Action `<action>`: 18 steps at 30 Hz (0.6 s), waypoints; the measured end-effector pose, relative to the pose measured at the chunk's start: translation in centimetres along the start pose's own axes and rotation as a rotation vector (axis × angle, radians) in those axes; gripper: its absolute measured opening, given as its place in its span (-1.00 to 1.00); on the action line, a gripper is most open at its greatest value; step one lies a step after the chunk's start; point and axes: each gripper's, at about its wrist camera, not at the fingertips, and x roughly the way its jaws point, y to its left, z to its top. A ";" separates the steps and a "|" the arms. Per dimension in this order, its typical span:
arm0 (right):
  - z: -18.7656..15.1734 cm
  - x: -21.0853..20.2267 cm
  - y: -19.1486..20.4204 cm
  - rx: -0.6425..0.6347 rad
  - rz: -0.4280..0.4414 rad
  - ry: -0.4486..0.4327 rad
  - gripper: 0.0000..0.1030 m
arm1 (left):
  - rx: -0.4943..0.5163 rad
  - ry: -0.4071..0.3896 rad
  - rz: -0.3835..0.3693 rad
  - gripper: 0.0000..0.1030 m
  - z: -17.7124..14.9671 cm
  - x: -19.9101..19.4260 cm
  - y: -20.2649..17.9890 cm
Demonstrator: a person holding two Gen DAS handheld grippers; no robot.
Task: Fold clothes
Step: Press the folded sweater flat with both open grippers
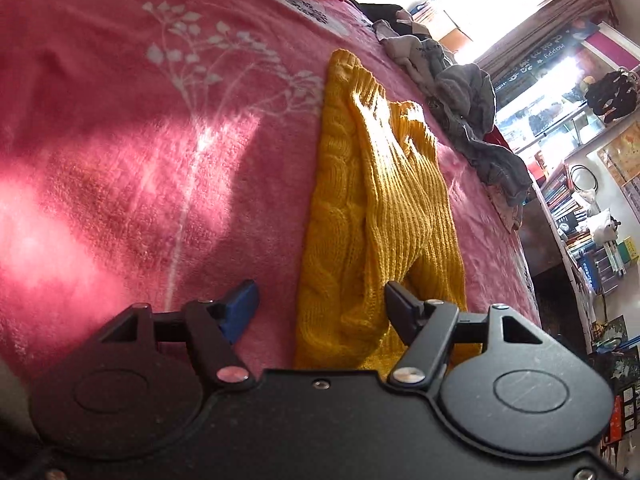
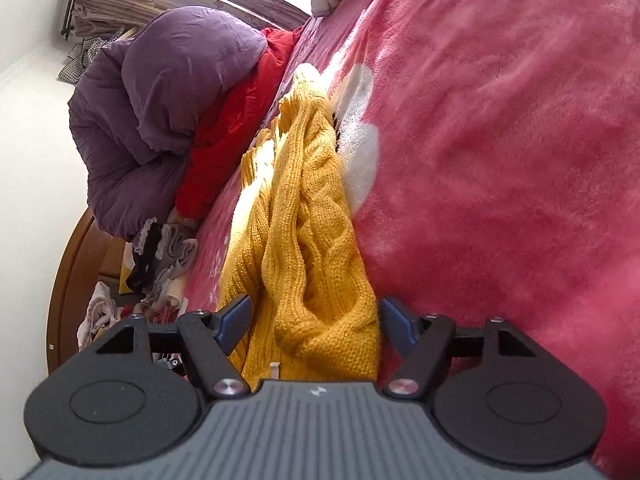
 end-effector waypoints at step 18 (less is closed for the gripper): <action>-1.3 1.3 -0.1 -0.121 -0.099 0.006 -0.26 | 0.003 -0.013 0.057 0.09 -0.6 1.0 1.0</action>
